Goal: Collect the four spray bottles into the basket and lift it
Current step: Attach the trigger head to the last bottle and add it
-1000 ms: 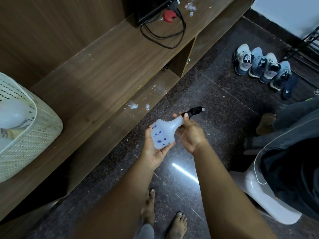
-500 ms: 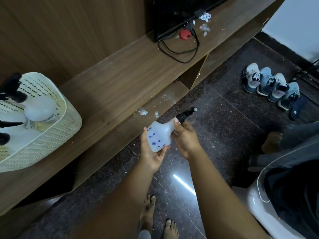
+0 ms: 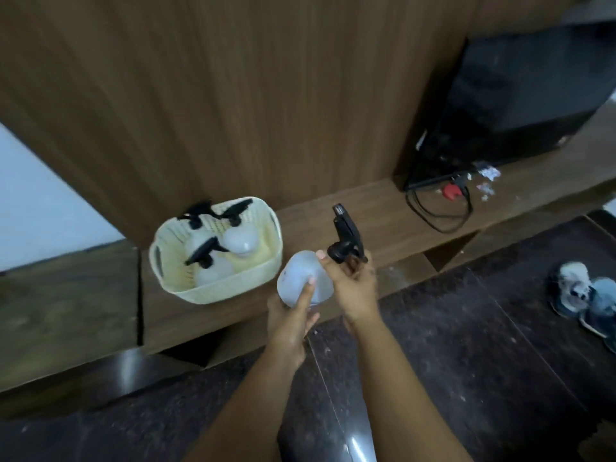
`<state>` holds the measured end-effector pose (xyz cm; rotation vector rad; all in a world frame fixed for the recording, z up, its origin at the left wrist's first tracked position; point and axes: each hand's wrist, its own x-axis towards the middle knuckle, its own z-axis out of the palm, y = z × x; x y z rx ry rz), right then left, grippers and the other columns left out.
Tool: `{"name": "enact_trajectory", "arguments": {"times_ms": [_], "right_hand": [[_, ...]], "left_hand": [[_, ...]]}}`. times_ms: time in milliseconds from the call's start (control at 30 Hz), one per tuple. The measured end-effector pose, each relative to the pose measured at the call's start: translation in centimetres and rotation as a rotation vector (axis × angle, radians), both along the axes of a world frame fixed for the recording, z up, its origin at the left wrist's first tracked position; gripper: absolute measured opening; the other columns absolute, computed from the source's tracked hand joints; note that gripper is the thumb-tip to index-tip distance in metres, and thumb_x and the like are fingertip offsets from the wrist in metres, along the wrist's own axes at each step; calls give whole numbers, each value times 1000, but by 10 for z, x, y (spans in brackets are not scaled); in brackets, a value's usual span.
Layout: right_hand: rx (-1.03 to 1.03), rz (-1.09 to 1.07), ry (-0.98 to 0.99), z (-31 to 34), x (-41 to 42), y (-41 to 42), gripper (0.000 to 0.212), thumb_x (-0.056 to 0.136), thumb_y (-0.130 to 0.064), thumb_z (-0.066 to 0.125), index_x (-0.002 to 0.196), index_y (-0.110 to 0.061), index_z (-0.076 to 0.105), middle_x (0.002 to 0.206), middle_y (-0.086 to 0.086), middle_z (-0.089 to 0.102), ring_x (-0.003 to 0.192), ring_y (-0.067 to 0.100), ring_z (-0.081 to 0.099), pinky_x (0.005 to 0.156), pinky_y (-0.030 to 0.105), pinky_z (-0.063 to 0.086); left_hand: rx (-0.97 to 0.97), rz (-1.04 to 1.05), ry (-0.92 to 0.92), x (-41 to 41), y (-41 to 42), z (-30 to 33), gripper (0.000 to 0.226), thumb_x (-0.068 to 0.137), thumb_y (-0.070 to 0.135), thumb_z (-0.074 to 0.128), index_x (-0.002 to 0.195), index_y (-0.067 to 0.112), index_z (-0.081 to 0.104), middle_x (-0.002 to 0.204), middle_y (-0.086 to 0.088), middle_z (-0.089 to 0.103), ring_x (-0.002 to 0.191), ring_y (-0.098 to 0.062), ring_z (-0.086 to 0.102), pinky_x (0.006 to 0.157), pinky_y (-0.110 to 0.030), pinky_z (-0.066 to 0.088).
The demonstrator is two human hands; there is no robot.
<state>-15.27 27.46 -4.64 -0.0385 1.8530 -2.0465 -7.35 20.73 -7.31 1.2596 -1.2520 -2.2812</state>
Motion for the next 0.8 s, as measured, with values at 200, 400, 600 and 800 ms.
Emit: {"name": "enact_trajectory", "arguments": {"times_ms": [200,400,600,800], "right_hand": [[87,325,191,48,25,-67,41,84,-20,69,120,-13,52,100,-15,65,97,6,62,95,36,51],[196,352,289,47,11,-91,37,81,-26,73,116,-21,62,118,8,64,109,23,63,95,48,51],[309,192,374,24,1,-123,30,73,-34,79,99,-26,66,105,2,67,98,19,64,88,44,53],[428,70,483,-3,-4,-152,40,57,-43,86,85,-22,66,86,-6,63,76,10,61,63,14,46]], "left_hand": [[-227,134,-135,34,-58,34,93,41,68,76,114,22,41,106,-4,64,89,-22,69,61,-28,52],[-296,15,-130,36,-106,33,77,53,76,71,111,26,61,110,5,68,100,-15,66,89,-39,56],[-244,87,-137,14,-130,17,57,84,43,66,131,14,51,126,-7,61,113,-23,60,103,-42,47],[-445,-47,-190,5,-147,0,47,92,32,58,136,16,48,136,0,55,113,-9,52,93,-24,39]]}}
